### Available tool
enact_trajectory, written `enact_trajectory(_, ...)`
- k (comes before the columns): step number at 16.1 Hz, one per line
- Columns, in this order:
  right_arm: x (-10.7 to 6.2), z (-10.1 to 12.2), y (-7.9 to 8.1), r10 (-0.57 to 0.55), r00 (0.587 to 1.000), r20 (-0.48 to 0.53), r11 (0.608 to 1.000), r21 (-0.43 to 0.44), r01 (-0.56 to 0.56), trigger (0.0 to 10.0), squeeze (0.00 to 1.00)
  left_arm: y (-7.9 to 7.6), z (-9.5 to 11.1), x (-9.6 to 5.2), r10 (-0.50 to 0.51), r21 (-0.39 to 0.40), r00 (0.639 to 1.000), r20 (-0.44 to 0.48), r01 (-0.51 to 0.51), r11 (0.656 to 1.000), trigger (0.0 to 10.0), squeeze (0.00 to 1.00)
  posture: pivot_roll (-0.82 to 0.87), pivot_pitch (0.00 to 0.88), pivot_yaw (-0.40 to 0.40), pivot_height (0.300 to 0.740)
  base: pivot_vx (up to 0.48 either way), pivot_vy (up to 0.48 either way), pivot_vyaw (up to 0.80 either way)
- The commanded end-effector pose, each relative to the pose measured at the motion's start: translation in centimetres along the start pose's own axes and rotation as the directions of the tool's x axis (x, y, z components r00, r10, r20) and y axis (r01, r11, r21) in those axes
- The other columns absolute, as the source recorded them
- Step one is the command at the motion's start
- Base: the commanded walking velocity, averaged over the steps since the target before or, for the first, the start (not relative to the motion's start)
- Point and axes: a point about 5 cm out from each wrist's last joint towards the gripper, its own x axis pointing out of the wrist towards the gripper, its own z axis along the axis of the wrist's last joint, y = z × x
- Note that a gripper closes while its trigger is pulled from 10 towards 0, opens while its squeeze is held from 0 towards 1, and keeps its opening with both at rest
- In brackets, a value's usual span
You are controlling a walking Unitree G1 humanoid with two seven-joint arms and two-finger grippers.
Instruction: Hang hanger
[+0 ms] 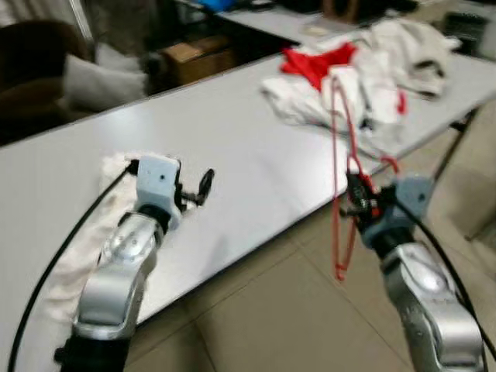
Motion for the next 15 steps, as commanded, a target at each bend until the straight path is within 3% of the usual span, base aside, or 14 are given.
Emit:
enact_trajectory(1, -0.1, -0.1, 0.2, 0.017, 1.000, -0.008, 1.000, -0.017, -0.017, 10.0, 0.00, 0.8, -0.3, -0.3, 0.010, 0.035, 1.000, -0.013, -0.009, 0.999, 10.0, 0.00, -0.11, 0.000, 0.091, 0.740, 0.000, 0.000, 0.00)
enact_trajectory(4, -0.6, -1.1, 0.0, 0.024, 0.997, -0.067, 0.998, -0.050, -0.027, 10.0, 0.00, 2.1, -1.1, -1.0, -0.004, 0.070, 0.998, -0.065, 0.009, 0.998, 10.0, 0.00, -0.11, 0.000, 0.090, 0.740, 0.000, 0.000, 0.00)
enact_trajectory(7, -1.1, -1.3, -0.4, 0.038, 0.995, -0.088, 0.996, -0.071, -0.045, 10.0, 0.00, 1.8, -1.5, -1.4, -0.049, 0.018, 0.995, -0.083, 0.050, 0.999, 10.0, 0.00, -0.11, 0.000, 0.083, 0.740, 0.000, 0.000, 0.00)
enact_trajectory(8, -1.2, -1.3, -0.4, 0.037, 0.995, -0.088, 0.997, -0.067, -0.043, 10.0, 0.00, 1.6, -1.5, -1.5, -0.067, 0.010, 0.994, -0.085, 0.069, 0.998, 10.0, 0.99, -0.11, 0.000, 0.083, 0.740, 0.000, 0.000, 0.00)
enact_trajectory(9, -1.0, -1.4, -0.5, 0.037, 0.995, -0.093, 0.997, -0.068, -0.043, 10.0, 0.00, 1.2, -1.7, -1.7, -0.109, 0.023, 0.988, -0.114, 0.112, 0.993, 10.0, 1.00, -0.11, 0.000, 0.083, 0.740, 0.000, 0.000, 0.00)
enact_trajectory(12, -0.4, -1.4, -0.5, 0.024, 0.996, -0.089, 0.996, -0.086, -0.032, 10.0, 0.00, 1.4, -3.7, -1.1, -0.089, 0.150, 0.969, -0.232, 0.126, 0.981, 10.0, 1.00, -0.15, 0.000, 0.083, 0.740, 0.000, 0.000, 0.00)
enact_trajectory(13, -0.3, -0.8, -0.4, 0.022, 0.997, -0.072, 0.997, -0.069, -0.027, 10.0, 0.00, 1.6, -3.8, -0.5, -0.064, 0.205, 0.968, -0.245, 0.116, 0.972, 10.0, 0.60, -0.14, 0.000, 0.083, 0.740, 0.000, 0.000, 0.00)
enact_trajectory(14, -0.2, -1.1, -0.5, 0.031, 0.996, -0.085, 0.995, -0.088, -0.039, 10.0, 0.00, 2.0, -4.0, 0.4, -0.007, 0.217, 0.962, -0.272, 0.068, 0.974, 10.0, 0.00, -0.15, 0.000, 0.095, 0.740, 0.000, 0.000, 0.00)
enact_trajectory(15, -0.3, -1.3, -0.7, 0.030, 0.995, -0.092, 0.994, -0.103, -0.039, 10.0, 0.00, 1.9, -4.3, 0.5, -0.006, 0.217, 0.954, -0.298, 0.074, 0.973, 10.0, 0.00, -0.15, 0.000, 0.095, 0.740, 0.000, 0.000, 0.00)
